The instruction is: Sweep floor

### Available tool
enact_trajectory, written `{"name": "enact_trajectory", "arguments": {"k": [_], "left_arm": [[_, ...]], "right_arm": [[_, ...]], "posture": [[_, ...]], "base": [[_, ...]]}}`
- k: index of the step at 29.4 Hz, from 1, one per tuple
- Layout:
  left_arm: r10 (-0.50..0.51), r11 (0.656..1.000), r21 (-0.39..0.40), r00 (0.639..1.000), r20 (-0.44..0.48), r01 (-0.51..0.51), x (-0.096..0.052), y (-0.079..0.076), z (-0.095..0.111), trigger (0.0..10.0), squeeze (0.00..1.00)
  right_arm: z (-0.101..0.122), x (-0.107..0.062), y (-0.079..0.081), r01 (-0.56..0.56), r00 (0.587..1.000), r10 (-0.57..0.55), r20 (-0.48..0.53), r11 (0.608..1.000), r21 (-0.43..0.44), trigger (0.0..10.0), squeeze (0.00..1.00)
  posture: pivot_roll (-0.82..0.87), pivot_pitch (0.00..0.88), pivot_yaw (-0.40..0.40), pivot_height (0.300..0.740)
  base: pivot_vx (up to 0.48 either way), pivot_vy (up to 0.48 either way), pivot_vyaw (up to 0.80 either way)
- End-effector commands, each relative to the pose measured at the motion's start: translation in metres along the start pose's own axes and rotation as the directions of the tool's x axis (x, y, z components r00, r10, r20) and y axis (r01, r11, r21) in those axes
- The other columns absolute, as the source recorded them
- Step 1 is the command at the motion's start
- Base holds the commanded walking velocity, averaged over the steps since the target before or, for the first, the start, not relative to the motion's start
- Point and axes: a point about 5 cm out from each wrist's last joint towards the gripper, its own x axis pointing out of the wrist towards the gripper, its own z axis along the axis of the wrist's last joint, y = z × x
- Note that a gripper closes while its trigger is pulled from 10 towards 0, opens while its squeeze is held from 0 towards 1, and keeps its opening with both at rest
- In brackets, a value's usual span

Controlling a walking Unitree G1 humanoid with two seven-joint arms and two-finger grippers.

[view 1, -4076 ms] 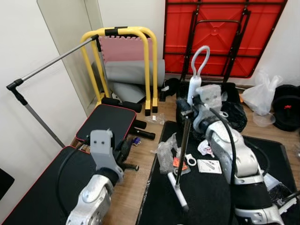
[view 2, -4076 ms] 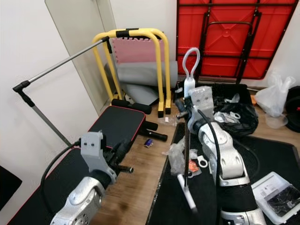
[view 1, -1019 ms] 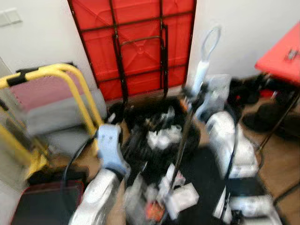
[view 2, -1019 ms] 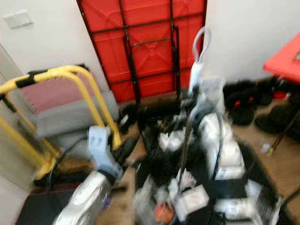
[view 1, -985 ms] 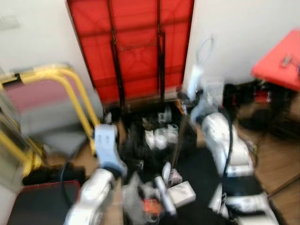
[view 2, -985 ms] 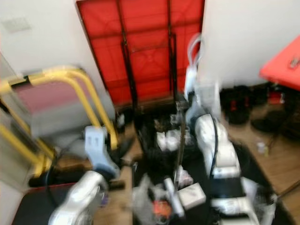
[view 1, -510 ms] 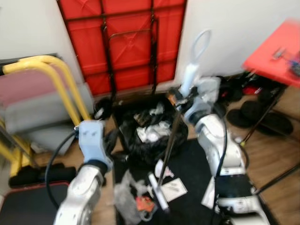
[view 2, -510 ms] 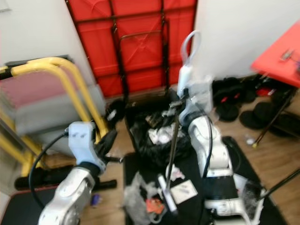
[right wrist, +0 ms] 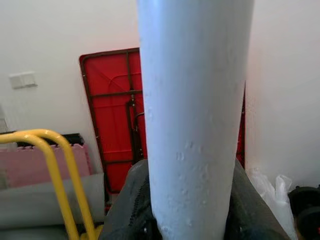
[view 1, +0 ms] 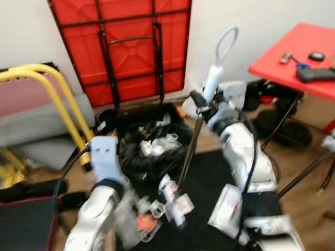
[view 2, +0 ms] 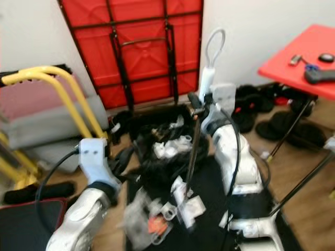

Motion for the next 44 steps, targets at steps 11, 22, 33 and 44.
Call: {"name": "enact_trajectory", "arguments": {"k": [11, 22, 33, 44], "left_arm": [[-0.005, 1.000, -0.024, 1.000, -0.025, 0.004, -0.001, -0.002, -0.004, 10.0, 0.00], [-0.030, 0.999, -0.025, 0.999, -0.023, 0.029, -0.008, -0.006, -0.001, 10.0, 0.00], [-0.130, 0.991, -0.022, 0.991, -0.010, 0.130, -0.053, -0.026, 0.020, 10.0, 0.00], [-0.143, 0.988, -0.053, 0.990, 0.003, 0.143, -0.074, -0.034, 0.036, 10.0, 0.00]], "right_arm": [[0.015, 0.004, -0.006, 0.035, 0.997, -0.036, 0.068, 0.999, 0.011, 10.0, 0.00], [0.016, 0.014, -0.013, 0.045, 0.996, -0.049, 0.077, 0.998, 0.045, 10.0, 0.00], [0.026, 0.038, -0.035, 0.093, 0.980, -0.129, 0.150, 0.971, 0.222, 10.0, 0.00], [0.033, 0.047, -0.046, 0.157, 0.969, -0.192, 0.157, 0.965, 0.208, 10.0, 0.00]], "posture": [[-0.19, 0.000, 0.004, 0.740], [-0.16, 0.028, 0.019, 0.740], [-0.06, 0.193, 0.056, 0.740], [0.00, 0.296, 0.075, 0.740]], "base": [[0.000, 0.000, 0.00], [0.000, 0.000, 0.00], [0.000, 0.000, 0.00], [0.000, 0.000, 0.00]]}}
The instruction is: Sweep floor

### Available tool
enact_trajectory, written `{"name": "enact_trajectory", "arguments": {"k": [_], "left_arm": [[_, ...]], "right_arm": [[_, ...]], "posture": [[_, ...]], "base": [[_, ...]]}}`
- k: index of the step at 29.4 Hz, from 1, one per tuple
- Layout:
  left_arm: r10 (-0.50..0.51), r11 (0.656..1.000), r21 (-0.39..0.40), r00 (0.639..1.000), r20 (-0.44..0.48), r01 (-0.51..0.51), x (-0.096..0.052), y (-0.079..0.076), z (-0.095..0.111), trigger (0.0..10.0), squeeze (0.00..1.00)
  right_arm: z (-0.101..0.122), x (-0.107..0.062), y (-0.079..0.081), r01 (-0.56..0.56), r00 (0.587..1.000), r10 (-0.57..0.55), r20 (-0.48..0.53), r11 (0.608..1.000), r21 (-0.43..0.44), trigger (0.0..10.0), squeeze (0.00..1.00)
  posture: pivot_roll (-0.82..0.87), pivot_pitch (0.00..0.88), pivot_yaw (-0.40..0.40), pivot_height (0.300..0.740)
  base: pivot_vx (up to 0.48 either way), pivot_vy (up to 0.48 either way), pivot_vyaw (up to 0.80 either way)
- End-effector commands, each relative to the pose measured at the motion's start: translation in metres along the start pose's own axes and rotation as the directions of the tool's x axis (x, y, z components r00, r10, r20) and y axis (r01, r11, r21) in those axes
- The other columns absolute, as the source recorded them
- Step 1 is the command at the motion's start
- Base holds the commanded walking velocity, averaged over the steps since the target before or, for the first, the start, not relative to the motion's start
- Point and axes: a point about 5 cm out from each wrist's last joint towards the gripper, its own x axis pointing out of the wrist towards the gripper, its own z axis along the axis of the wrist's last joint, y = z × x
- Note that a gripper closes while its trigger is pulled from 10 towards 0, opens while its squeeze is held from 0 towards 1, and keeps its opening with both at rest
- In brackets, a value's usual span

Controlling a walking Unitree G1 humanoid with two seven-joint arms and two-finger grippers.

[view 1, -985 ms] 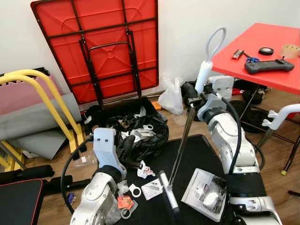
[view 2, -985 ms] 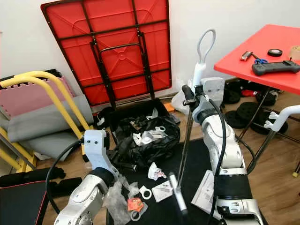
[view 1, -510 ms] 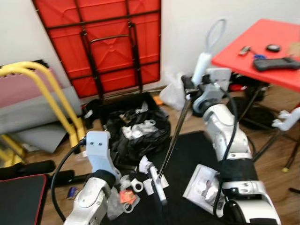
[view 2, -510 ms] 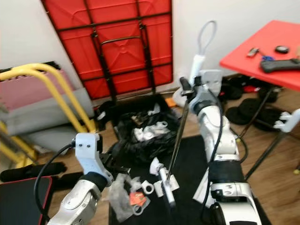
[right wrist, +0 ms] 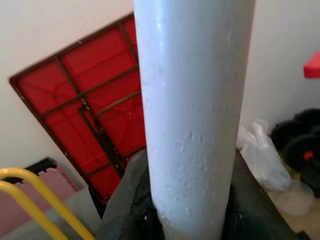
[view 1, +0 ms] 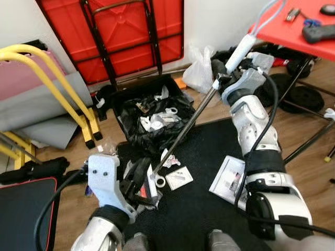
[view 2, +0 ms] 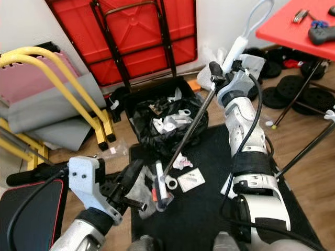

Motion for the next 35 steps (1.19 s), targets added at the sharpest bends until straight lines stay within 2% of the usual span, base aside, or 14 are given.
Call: {"name": "enact_trajectory", "arguments": {"k": [1, 7, 8, 10, 11, 12, 13, 16, 21, 24, 26, 28, 35], "left_arm": [[0.000, 1.000, -0.005, 1.000, -0.021, 0.000, -0.005, -0.002, 0.001, 10.0, 0.00], [0.001, 1.000, -0.006, 1.000, -0.022, -0.001, -0.008, -0.004, 0.005, 10.0, 0.00], [0.003, 1.000, -0.005, 1.000, -0.021, -0.003, -0.011, -0.006, 0.009, 10.0, 0.00], [0.003, 1.000, -0.005, 1.000, -0.021, -0.003, -0.011, -0.006, 0.009, 10.0, 0.00], [0.004, 1.000, -0.004, 1.000, -0.021, -0.004, -0.013, -0.007, 0.012, 10.0, 0.00], [0.004, 1.000, -0.004, 1.000, -0.021, -0.004, -0.013, -0.007, 0.012, 10.0, 0.00], [0.005, 1.000, -0.006, 1.000, -0.023, -0.005, -0.015, -0.008, 0.014, 10.0, 0.00], [0.006, 1.000, -0.007, 1.000, -0.025, -0.006, -0.017, -0.008, 0.014, 10.0, 0.00], [0.005, 1.000, -0.016, 0.999, -0.036, -0.006, -0.014, -0.006, 0.013, 10.0, 0.00], [0.004, 1.000, -0.019, 0.999, -0.040, -0.005, -0.014, -0.006, 0.013, 10.0, 0.00], [0.000, 1.000, -0.031, 0.999, -0.046, -0.001, -0.014, -0.008, 0.013, 10.0, 0.00], [-0.002, 0.999, -0.036, 0.999, -0.047, 0.001, -0.013, -0.008, 0.012, 10.0, 0.00], [-0.008, 0.999, -0.047, 0.999, -0.047, 0.006, -0.011, -0.009, 0.011, 10.0, 0.00]], "right_arm": [[0.005, 0.004, -0.001, 0.027, 0.999, -0.026, 0.038, 0.999, -0.030, 10.0, 0.00], [0.004, 0.008, -0.006, 0.060, 0.997, -0.058, 0.047, 0.997, -0.053, 10.0, 0.00], [0.000, 0.007, -0.012, 0.095, 0.995, -0.091, 0.039, 0.991, -0.096, 10.0, 0.00], [0.000, 0.007, -0.012, 0.095, 0.995, -0.091, 0.039, 0.991, -0.096, 10.0, 0.00], [-0.003, 0.005, -0.019, 0.131, 0.991, -0.128, 0.029, 0.981, -0.146, 10.0, 0.00], [-0.003, 0.005, -0.019, 0.131, 0.991, -0.128, 0.029, 0.981, -0.146, 10.0, 0.00], [-0.004, 0.002, -0.026, 0.164, 0.987, -0.161, 0.029, 0.969, -0.186, 10.0, 0.00], [-0.004, 0.001, -0.031, 0.182, 0.983, -0.180, 0.031, 0.961, -0.209, 10.0, 0.00], [0.012, -0.003, -0.044, 0.206, 0.979, -0.198, 0.056, 0.940, -0.272, 10.0, 0.00], [0.016, -0.003, -0.044, 0.206, 0.979, -0.195, 0.066, 0.934, -0.293, 10.0, 0.00], [0.029, -0.003, -0.042, 0.206, 0.978, -0.185, 0.094, 0.914, -0.349, 10.0, 0.00], [0.033, -0.004, -0.041, 0.205, 0.978, -0.179, 0.104, 0.907, -0.368, 10.0, 0.00], [0.043, -0.006, -0.035, 0.195, 0.979, -0.150, 0.142, 0.897, -0.396, 10.0, 0.00]], "posture": [[0.00, 0.296, 0.075, 0.740], [0.01, 0.318, 0.076, 0.740], [0.05, 0.359, 0.090, 0.740], [0.05, 0.359, 0.090, 0.740], [0.05, 0.362, 0.091, 0.740], [0.05, 0.362, 0.091, 0.740], [0.04, 0.364, 0.090, 0.740], [0.04, 0.364, 0.090, 0.740], [0.00, 0.349, 0.079, 0.740], [-0.01, 0.341, 0.072, 0.740], [-0.04, 0.324, 0.063, 0.740], [-0.04, 0.324, 0.063, 0.740], [-0.05, 0.306, 0.061, 0.740]], "base": [[0.000, 0.000, 0.00], [0.000, 0.000, 0.00], [0.000, 0.000, 0.00], [0.000, 0.000, 0.00], [0.000, 0.000, 0.00], [0.000, 0.000, 0.00], [0.000, 0.000, 0.00], [0.000, 0.000, 0.00], [0.000, 0.000, 0.00], [0.000, 0.000, 0.00], [0.000, 0.000, 0.00], [0.000, 0.000, 0.00], [0.000, 0.000, 0.00]]}}
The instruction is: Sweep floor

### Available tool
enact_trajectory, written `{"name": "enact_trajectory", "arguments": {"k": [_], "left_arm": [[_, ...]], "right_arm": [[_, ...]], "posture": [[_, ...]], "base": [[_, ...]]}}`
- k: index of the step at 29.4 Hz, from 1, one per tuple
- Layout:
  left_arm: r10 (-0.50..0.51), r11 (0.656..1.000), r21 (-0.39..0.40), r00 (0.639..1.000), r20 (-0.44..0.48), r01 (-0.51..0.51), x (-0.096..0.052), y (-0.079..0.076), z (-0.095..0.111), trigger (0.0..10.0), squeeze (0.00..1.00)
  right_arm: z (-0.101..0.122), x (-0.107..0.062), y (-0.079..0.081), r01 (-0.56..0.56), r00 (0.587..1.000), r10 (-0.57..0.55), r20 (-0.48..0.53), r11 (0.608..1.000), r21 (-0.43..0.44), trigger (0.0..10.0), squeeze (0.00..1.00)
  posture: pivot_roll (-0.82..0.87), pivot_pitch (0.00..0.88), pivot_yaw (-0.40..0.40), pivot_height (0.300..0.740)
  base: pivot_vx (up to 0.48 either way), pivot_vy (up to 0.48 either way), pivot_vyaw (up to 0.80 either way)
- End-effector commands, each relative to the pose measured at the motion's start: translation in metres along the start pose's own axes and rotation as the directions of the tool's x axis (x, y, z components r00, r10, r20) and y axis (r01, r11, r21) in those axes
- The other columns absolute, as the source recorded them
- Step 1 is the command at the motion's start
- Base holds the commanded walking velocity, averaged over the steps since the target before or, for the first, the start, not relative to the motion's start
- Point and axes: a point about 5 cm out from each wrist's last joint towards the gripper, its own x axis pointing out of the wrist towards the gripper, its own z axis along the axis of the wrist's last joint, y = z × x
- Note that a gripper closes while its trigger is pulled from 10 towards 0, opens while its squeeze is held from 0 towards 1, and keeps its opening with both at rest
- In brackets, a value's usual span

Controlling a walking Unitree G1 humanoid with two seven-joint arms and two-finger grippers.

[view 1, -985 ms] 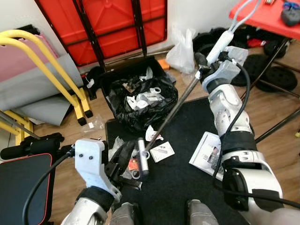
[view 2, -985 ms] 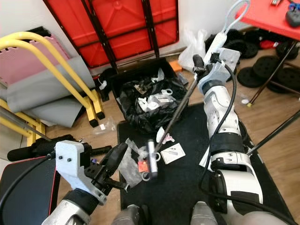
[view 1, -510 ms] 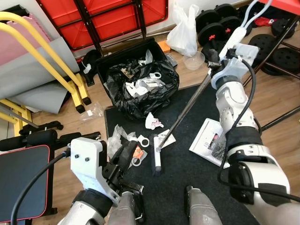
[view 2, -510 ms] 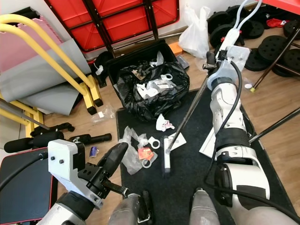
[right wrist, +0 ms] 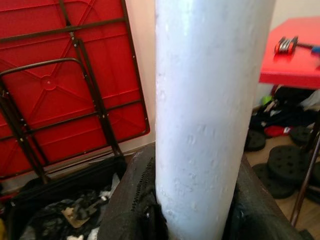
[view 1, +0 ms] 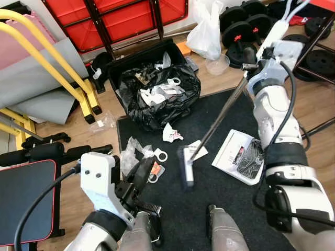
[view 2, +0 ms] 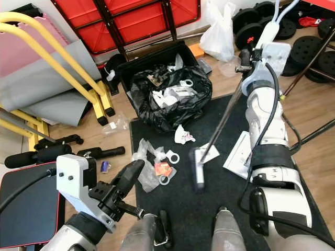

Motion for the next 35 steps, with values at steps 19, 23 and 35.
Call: {"name": "enact_trajectory", "arguments": {"k": [19, 23, 35], "left_arm": [[0.047, 0.999, -0.018, 0.999, -0.025, -0.048, 0.003, 0.004, -0.004, 10.0, 0.00], [0.046, 0.999, -0.020, 0.999, -0.025, -0.047, 0.003, 0.004, -0.005, 10.0, 0.00], [0.035, 0.999, -0.032, 0.999, -0.032, -0.036, 0.005, 0.004, -0.008, 10.0, 0.00]], "right_arm": [[0.022, -0.005, 0.002, -0.021, 0.999, 0.027, 0.047, 0.991, -0.129, 10.0, 0.00], [0.026, -0.004, 0.005, -0.020, 0.999, 0.022, 0.034, 0.998, -0.064, 10.0, 0.00], [0.044, 0.002, 0.009, -0.006, 1.000, 0.003, 0.022, 0.990, 0.139, 10.0, 0.00]], "posture": [[-0.06, 0.301, 0.053, 0.740], [-0.06, 0.297, 0.052, 0.740], [-0.07, 0.267, 0.038, 0.740]], "base": [[0.000, 0.000, 0.00], [0.000, 0.000, 0.00], [0.000, 0.000, 0.00]]}}
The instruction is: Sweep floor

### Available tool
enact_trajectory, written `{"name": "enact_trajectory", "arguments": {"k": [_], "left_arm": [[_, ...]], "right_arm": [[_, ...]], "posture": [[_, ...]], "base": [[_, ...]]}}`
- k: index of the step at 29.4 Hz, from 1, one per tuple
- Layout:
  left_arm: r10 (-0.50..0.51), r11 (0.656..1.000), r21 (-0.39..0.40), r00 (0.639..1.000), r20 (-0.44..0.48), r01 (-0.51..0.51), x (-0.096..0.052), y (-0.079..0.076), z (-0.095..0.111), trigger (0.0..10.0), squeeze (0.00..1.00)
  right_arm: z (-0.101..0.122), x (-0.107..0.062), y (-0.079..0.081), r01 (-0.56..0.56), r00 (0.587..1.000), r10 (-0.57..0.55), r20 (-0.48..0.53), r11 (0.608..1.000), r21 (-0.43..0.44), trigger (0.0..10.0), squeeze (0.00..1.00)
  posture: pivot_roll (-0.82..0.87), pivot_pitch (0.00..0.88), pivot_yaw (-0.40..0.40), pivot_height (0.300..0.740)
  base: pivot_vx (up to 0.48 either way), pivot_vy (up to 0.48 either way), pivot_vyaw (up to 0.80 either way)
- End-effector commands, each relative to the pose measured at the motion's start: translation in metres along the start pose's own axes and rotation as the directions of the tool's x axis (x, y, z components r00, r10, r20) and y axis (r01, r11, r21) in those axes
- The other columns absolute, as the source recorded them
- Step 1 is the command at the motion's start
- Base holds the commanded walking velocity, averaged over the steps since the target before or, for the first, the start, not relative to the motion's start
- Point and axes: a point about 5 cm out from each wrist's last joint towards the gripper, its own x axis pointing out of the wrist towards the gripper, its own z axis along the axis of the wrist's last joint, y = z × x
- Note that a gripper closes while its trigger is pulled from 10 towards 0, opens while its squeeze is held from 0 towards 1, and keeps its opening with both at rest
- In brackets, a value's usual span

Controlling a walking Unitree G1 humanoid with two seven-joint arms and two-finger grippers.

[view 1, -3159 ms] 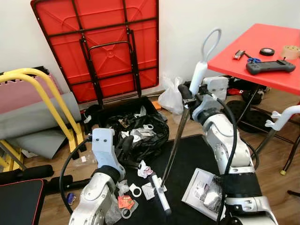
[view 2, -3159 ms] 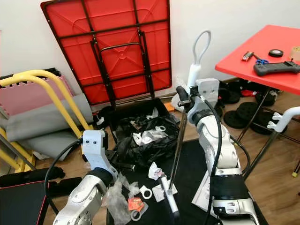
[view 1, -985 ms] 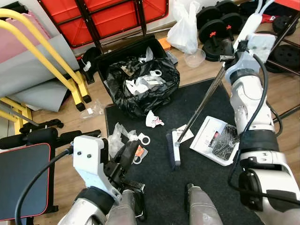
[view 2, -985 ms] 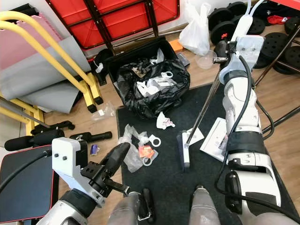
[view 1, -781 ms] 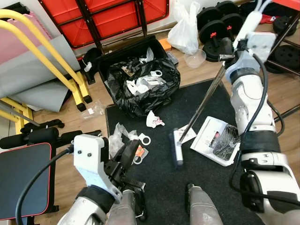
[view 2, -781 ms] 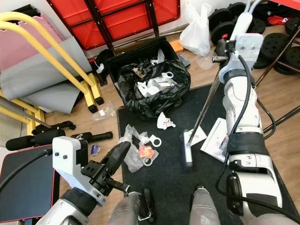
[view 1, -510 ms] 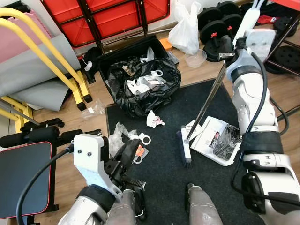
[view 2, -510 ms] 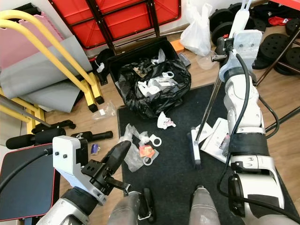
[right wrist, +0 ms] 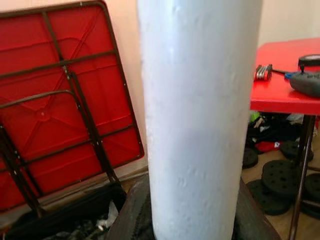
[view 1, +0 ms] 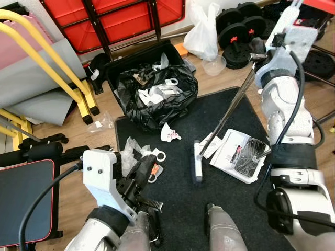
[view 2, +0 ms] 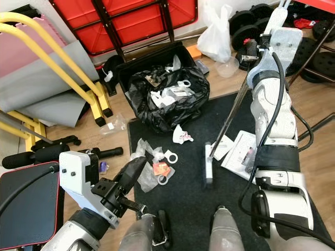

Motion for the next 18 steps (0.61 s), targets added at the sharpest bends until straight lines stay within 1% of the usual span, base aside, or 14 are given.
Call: {"name": "enact_trajectory", "arguments": {"k": [1, 3, 5, 6, 8, 9, 11, 13, 14, 16, 18], "left_arm": [[0.034, 0.999, -0.011, 0.999, -0.030, -0.034, 0.000, 0.004, -0.007, 10.0, 0.00], [0.034, 0.999, -0.011, 0.999, -0.030, -0.034, 0.000, 0.004, -0.007, 10.0, 0.00], [0.033, 0.999, -0.021, 0.999, -0.033, -0.034, 0.004, 0.006, -0.010, 10.0, 0.00], [0.033, 0.999, -0.021, 0.999, -0.033, -0.034, 0.004, 0.006, -0.010, 10.0, 0.00], [0.053, 0.998, -0.039, 0.998, -0.027, -0.054, 0.008, 0.010, -0.013, 10.0, 0.00], [0.053, 0.998, -0.039, 0.998, -0.027, -0.054, 0.008, 0.010, -0.013, 10.0, 0.00], [0.076, 0.996, -0.044, 0.997, -0.013, -0.076, 0.013, 0.014, -0.015, 10.0, 0.00], [0.093, 0.995, -0.044, 0.996, 0.003, -0.093, 0.016, 0.016, -0.015, 10.0, 0.00], [0.093, 0.995, -0.044, 0.996, 0.003, -0.093, 0.016, 0.016, -0.015, 10.0, 0.00], [0.102, 0.994, -0.042, 0.995, 0.012, -0.101, 0.018, 0.017, -0.014, 10.0, 0.00], [0.102, 0.994, -0.042, 0.995, 0.012, -0.101, 0.018, 0.017, -0.014, 10.0, 0.00]], "right_arm": [[0.017, 0.002, 0.009, -0.038, 0.997, 0.035, 0.064, 0.999, 0.040, 10.0, 0.00], [0.017, 0.002, 0.009, -0.038, 0.997, 0.035, 0.064, 0.999, 0.040, 10.0, 0.00], [0.019, 0.002, 0.018, -0.082, 0.993, 0.082, 0.080, 0.997, 0.001, 10.0, 0.00], [0.019, 0.002, 0.018, -0.082, 0.993, 0.082, 0.080, 0.997, 0.001, 10.0, 0.00], [0.019, 0.001, 0.032, -0.133, 0.986, 0.135, 0.103, 0.991, -0.022, 10.0, 0.00], [0.019, 0.001, 0.032, -0.133, 0.986, 0.135, 0.103, 0.991, -0.022, 10.0, 0.00], [0.020, -0.002, 0.045, -0.187, 0.975, 0.185, 0.125, 0.982, 0.005, 10.0, 0.00], [0.023, -0.003, 0.054, -0.206, 0.967, 0.206, 0.151, 0.978, -0.013, 10.0, 0.00], [0.023, -0.003, 0.054, -0.206, 0.967, 0.206, 0.151, 0.978, -0.013, 10.0, 0.00], [0.021, -0.001, 0.057, -0.195, 0.966, 0.201, 0.163, 0.980, -0.049, 10.0, 0.00], [0.021, -0.001, 0.057, -0.195, 0.966, 0.201, 0.163, 0.980, -0.049, 10.0, 0.00]], "posture": [[-0.08, 0.252, 0.031, 0.740], [-0.08, 0.252, 0.031, 0.740], [-0.08, 0.218, 0.018, 0.740], [-0.08, 0.218, 0.018, 0.740], [-0.10, 0.186, 0.004, 0.740], [-0.10, 0.186, 0.004, 0.740], [-0.11, 0.169, -0.005, 0.740], [-0.12, 0.154, -0.012, 0.740], [-0.12, 0.154, -0.012, 0.740], [-0.12, 0.154, -0.009, 0.740], [-0.12, 0.154, -0.009, 0.740]], "base": [[0.000, 0.000, 0.00], [0.000, 0.000, 0.00], [0.000, 0.000, 0.00], [0.000, 0.000, 0.00], [0.000, 0.000, 0.00], [0.000, 0.000, 0.00], [0.000, 0.000, 0.00], [0.000, 0.000, 0.00], [0.000, 0.000, 0.00], [0.000, 0.000, 0.00], [0.000, 0.000, 0.00]]}}
